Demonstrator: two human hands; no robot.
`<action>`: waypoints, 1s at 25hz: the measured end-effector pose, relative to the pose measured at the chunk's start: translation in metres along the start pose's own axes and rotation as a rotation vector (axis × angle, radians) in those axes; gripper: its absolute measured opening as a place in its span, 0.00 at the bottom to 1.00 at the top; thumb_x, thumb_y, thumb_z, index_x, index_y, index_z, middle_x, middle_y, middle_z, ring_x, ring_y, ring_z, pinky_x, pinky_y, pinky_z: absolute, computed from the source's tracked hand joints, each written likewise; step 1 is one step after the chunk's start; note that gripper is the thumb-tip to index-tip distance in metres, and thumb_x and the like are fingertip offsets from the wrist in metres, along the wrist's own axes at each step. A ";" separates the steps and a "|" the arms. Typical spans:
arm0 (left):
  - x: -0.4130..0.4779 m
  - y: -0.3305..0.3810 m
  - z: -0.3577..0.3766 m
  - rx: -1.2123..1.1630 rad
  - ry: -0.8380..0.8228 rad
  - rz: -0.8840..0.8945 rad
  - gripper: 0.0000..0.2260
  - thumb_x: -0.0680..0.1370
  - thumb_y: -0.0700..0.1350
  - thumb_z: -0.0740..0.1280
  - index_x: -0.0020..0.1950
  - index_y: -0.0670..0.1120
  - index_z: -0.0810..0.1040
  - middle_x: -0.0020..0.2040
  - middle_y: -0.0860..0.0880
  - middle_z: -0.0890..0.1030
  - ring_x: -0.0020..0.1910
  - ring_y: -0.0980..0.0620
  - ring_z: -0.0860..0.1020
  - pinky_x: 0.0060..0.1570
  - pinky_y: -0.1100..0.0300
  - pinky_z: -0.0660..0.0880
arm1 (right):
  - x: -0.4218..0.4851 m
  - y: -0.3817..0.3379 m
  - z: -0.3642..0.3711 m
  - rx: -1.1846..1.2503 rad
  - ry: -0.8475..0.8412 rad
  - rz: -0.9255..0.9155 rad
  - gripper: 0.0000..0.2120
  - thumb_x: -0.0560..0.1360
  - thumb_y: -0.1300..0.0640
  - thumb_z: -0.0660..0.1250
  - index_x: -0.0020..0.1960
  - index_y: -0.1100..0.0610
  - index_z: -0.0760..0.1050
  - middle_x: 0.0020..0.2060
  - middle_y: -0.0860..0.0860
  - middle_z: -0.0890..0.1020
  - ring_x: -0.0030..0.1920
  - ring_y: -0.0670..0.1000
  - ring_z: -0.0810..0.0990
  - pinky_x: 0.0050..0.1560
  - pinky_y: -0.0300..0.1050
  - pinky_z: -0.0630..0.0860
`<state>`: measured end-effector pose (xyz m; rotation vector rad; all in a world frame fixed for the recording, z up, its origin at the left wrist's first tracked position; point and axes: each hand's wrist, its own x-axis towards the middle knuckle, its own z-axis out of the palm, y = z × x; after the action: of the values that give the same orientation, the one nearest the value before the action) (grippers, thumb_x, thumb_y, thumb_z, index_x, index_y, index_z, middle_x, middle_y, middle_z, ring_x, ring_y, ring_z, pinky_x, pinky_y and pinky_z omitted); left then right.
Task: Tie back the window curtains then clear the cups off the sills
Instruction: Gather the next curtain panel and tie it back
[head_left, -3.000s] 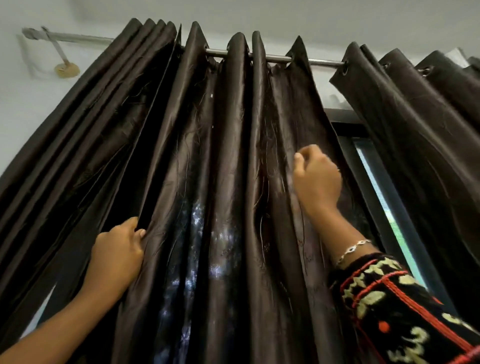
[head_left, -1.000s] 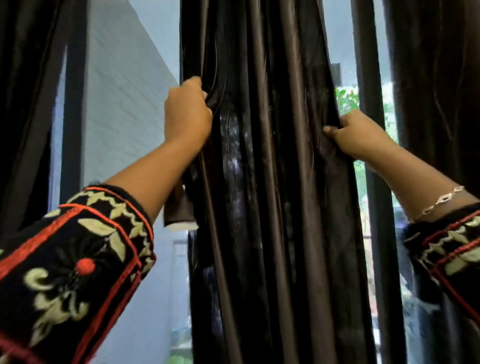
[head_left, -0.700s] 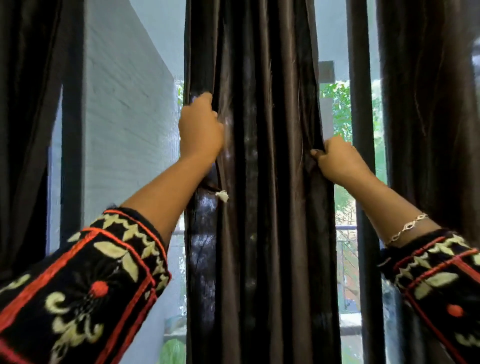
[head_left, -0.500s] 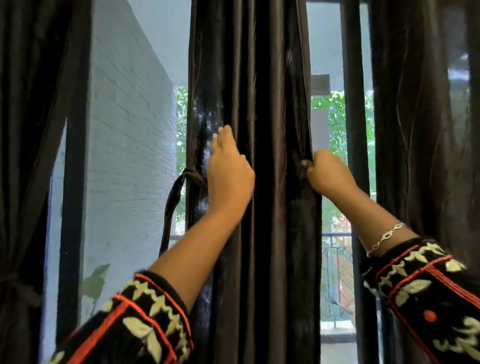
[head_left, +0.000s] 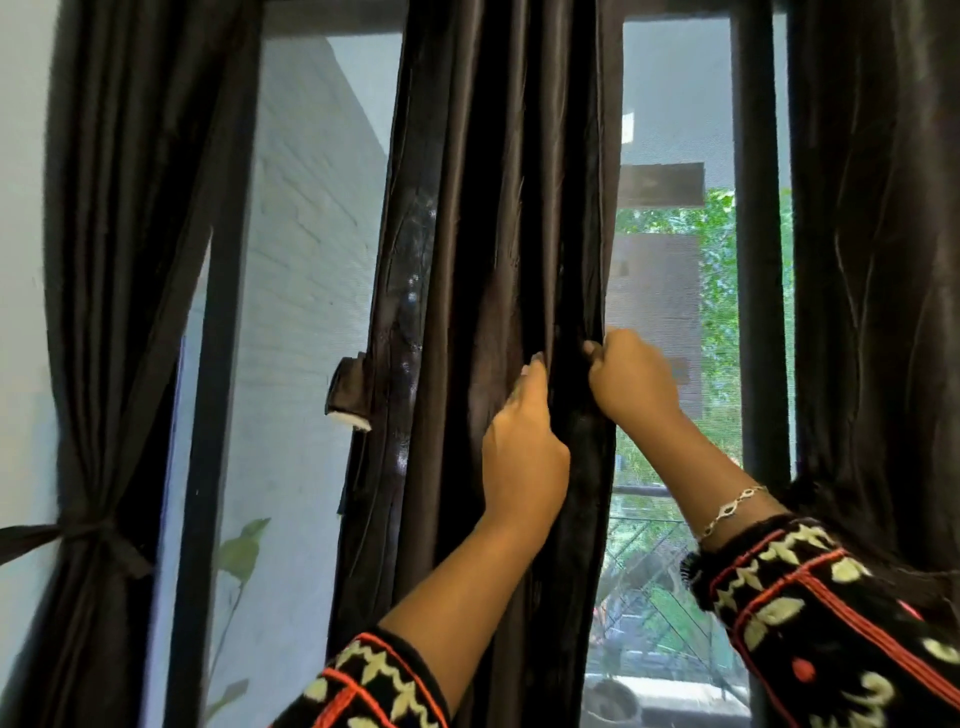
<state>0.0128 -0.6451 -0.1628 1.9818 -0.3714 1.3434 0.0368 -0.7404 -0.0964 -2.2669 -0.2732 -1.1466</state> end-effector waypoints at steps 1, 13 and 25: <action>-0.003 0.004 0.000 0.071 -0.034 0.038 0.30 0.75 0.29 0.55 0.75 0.46 0.56 0.65 0.40 0.74 0.61 0.43 0.74 0.56 0.55 0.71 | 0.001 0.000 0.002 0.039 0.001 -0.006 0.18 0.80 0.60 0.56 0.32 0.55 0.58 0.30 0.51 0.65 0.38 0.56 0.69 0.34 0.45 0.61; -0.005 0.014 0.022 0.298 -0.148 -0.028 0.32 0.77 0.31 0.55 0.76 0.47 0.44 0.67 0.43 0.72 0.51 0.44 0.78 0.47 0.56 0.71 | -0.004 0.003 0.017 0.500 0.012 -0.075 0.17 0.81 0.58 0.52 0.34 0.57 0.61 0.29 0.52 0.66 0.31 0.50 0.66 0.34 0.45 0.64; -0.019 0.001 0.038 0.229 -0.046 0.131 0.24 0.74 0.30 0.55 0.71 0.38 0.63 0.61 0.38 0.76 0.50 0.41 0.79 0.40 0.56 0.74 | 0.000 -0.002 0.017 0.400 -0.027 -0.028 0.19 0.81 0.58 0.56 0.31 0.57 0.57 0.28 0.52 0.65 0.31 0.53 0.68 0.34 0.46 0.65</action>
<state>0.0307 -0.6745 -0.1875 2.2119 -0.3897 1.4800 0.0470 -0.7290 -0.1032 -1.9310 -0.4991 -0.9745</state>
